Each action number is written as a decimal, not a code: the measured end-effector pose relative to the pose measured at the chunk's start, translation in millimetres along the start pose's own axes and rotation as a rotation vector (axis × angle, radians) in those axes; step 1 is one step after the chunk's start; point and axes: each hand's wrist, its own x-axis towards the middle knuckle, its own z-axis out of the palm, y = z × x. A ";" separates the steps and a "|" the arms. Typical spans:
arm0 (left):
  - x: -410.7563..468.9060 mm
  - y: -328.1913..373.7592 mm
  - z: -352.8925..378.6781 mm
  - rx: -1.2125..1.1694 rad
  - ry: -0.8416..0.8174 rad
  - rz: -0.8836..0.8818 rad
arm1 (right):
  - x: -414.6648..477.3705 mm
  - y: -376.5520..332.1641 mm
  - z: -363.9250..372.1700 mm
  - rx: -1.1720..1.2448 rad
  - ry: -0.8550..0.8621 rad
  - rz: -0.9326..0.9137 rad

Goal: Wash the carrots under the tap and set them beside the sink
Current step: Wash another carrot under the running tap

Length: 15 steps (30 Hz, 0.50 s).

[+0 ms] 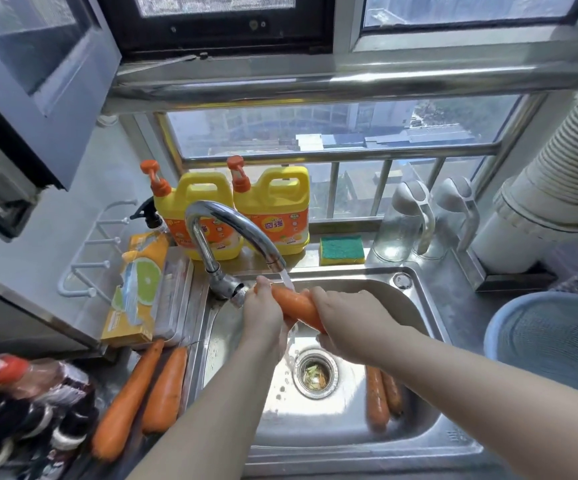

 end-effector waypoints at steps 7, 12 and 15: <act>-7.2 -3.8 -1.7 -0.208 -0.124 -0.094 | 7.2 55.8 -26.0 0.610 -0.609 0.135; -8.7 -23.2 -6.8 -0.023 -0.221 0.017 | 6.9 62.4 -20.7 0.500 -0.493 0.058; -6.8 -25.0 -3.7 0.108 -0.084 0.052 | 3.1 51.2 -13.9 0.140 -0.271 0.003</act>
